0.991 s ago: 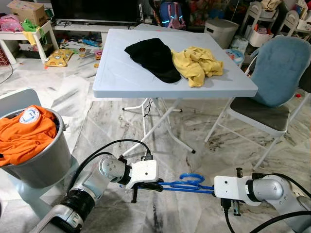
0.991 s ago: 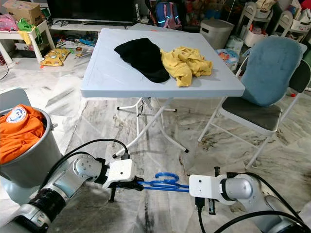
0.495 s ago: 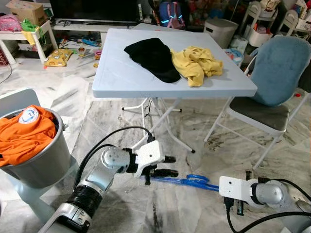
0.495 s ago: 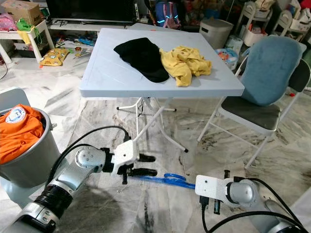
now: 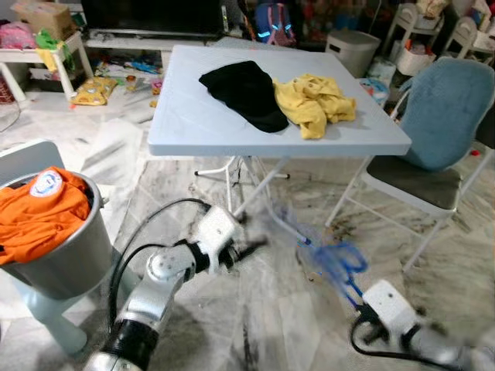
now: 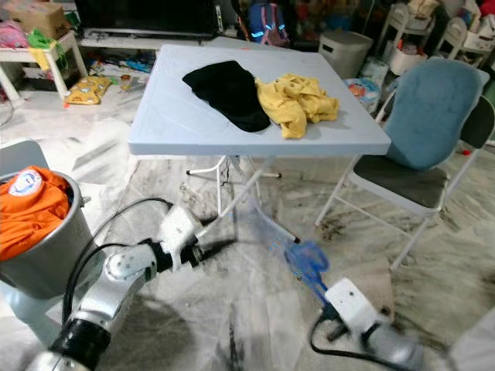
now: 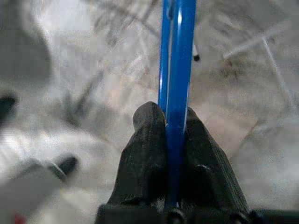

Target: Hang hanger

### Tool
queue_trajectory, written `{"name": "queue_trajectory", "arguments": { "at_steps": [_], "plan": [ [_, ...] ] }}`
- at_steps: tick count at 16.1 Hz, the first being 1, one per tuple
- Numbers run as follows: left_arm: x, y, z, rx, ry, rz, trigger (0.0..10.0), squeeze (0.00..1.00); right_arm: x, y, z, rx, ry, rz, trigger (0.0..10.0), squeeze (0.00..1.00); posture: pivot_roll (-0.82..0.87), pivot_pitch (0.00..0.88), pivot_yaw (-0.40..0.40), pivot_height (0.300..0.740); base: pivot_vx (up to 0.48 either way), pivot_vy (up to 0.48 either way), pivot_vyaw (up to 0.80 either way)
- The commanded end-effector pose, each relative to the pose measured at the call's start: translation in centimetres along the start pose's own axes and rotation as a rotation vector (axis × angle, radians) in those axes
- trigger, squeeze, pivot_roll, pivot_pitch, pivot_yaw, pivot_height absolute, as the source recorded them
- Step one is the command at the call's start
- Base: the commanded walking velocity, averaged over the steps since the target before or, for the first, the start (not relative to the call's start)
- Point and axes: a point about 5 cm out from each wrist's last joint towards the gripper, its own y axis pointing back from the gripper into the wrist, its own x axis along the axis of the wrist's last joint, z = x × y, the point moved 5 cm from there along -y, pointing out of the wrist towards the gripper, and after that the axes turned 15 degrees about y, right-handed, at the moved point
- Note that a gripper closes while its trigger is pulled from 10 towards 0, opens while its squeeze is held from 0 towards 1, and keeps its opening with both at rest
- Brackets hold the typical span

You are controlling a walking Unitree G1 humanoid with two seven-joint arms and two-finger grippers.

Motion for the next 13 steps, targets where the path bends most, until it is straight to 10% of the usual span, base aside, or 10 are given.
{"name": "queue_trajectory", "arguments": {
  "at_steps": [1,5,9,10,11,13],
  "plan": [
    [0.6,0.0,-0.2,0.064,-0.017,0.035,10.0,1.00,0.5,0.8,1.9,-0.118,-0.104,0.012,0.0,0.00,0.00,0.000,-0.088,0.740,0.000,0.000,0.00],
    [1.3,0.3,-2.1,0.264,0.043,0.107,10.0,1.00,0.5,2.8,1.1,-0.356,-0.482,-0.012,0.0,0.00,0.00,0.000,-0.076,0.740,0.000,0.000,0.00],
    [1.0,0.0,-2.5,0.309,0.140,0.092,10.0,1.00,1.2,4.2,1.7,-0.512,-0.644,-0.035,0.0,0.00,-0.02,0.000,-0.068,0.740,0.000,0.000,0.00],
    [0.8,-0.1,-2.2,0.296,0.150,0.081,10.0,1.00,1.2,4.4,1.7,-0.528,-0.660,-0.041,3.1,0.00,-0.02,0.000,-0.067,0.740,0.000,0.000,0.00],
    [0.6,-0.3,-1.9,0.284,0.158,0.072,10.0,0.20,1.0,4.4,1.6,-0.534,-0.677,-0.052,6.4,0.00,-0.02,0.000,-0.067,0.740,0.000,0.000,0.00],
    [0.6,-0.7,-1.2,0.243,0.181,0.059,10.0,0.00,1.0,4.2,1.3,-0.524,-0.679,-0.076,10.0,0.00,-0.01,0.000,-0.067,0.740,0.000,0.000,-0.40]
  ]
}}
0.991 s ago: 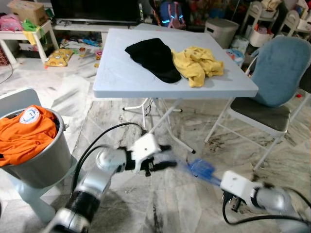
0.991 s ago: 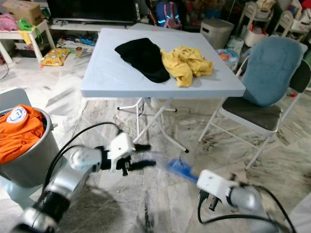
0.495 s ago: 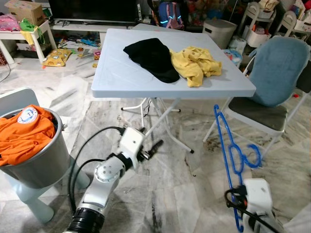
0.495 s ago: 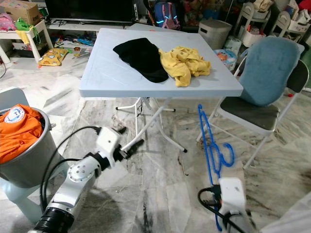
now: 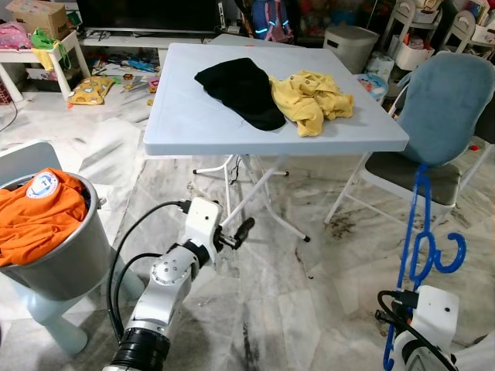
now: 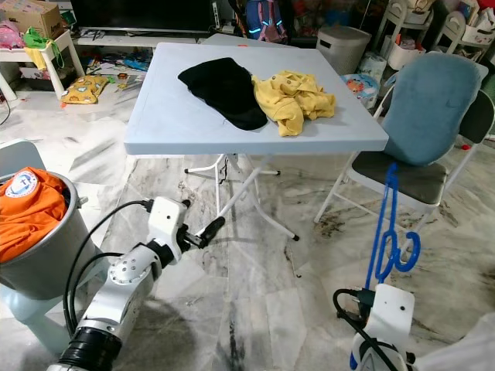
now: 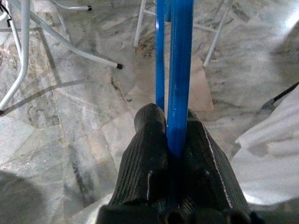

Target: Hang hanger

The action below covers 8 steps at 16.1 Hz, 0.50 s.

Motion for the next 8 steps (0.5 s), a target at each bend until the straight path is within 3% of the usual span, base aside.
{"name": "queue_trajectory", "arguments": {
  "at_steps": [1,8],
  "plan": [
    [0.74,-0.50,1.10,-0.047,0.004,0.010,10.0,0.00,0.23,0.16,-0.08,-0.019,-0.025,-0.004,10.0,0.00,-0.01,0.000,-0.067,0.740,0.000,0.000,-0.80],
    [0.89,-0.63,1.11,-0.048,0.028,-0.012,10.0,0.00,0.97,-0.09,-0.93,-0.001,-0.024,0.008,10.0,0.00,-0.01,0.000,-0.063,0.740,0.000,0.000,-0.80]
  ]
}}
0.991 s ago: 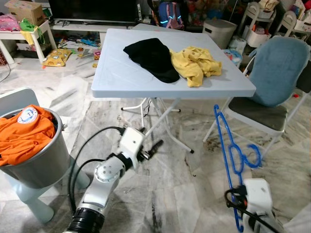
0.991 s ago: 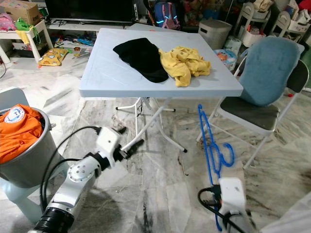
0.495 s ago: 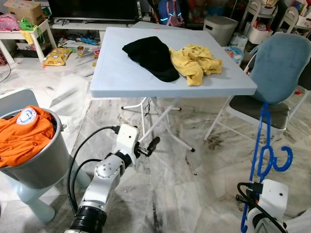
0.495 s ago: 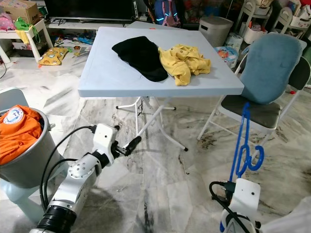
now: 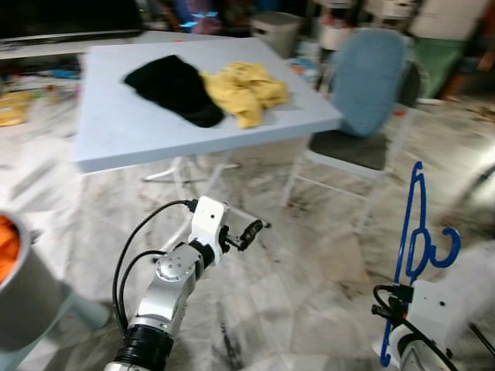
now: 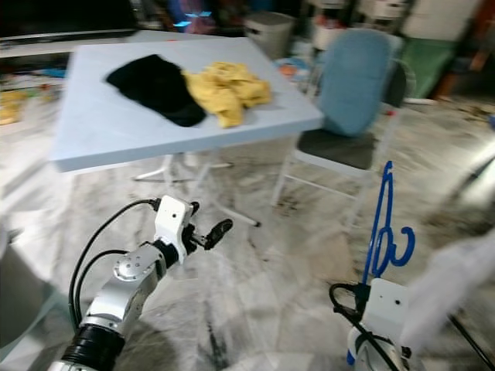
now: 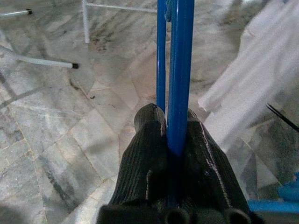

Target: Hang hanger

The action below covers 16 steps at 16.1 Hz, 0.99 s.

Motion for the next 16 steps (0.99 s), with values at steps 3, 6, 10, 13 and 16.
{"name": "queue_trajectory", "arguments": {
  "at_steps": [3,6,10,13,16],
  "plan": [
    [0.34,-0.15,0.36,-0.014,-0.005,-0.004,10.0,0.00,0.28,0.04,-0.44,0.007,-0.025,0.001,10.0,0.00,-0.01,0.000,-0.064,0.740,0.000,0.000,-0.80],
    [0.42,-0.29,0.33,-0.009,-0.002,-0.008,10.0,0.00,0.68,-0.04,-0.39,0.005,-0.029,0.010,10.0,0.00,-0.02,0.000,-0.064,0.740,0.000,0.000,-0.80],
    [0.50,-0.44,0.27,-0.008,-0.004,-0.014,10.0,0.00,0.62,-0.09,-0.33,0.004,-0.027,0.014,10.0,0.00,-0.02,0.000,-0.064,0.740,0.000,0.263,-0.77],
    [0.57,-0.49,0.17,-0.005,-0.011,-0.014,10.0,0.00,0.69,-0.15,-0.42,0.008,-0.032,0.018,10.0,0.00,-0.02,0.000,-0.063,0.740,0.000,0.271,-0.40],
    [0.61,-0.58,0.14,-0.007,-0.017,-0.018,10.0,0.00,0.79,-0.25,-0.52,0.009,-0.036,0.019,10.0,0.00,-0.02,0.000,-0.060,0.740,0.000,0.271,0.00]
  ]
}}
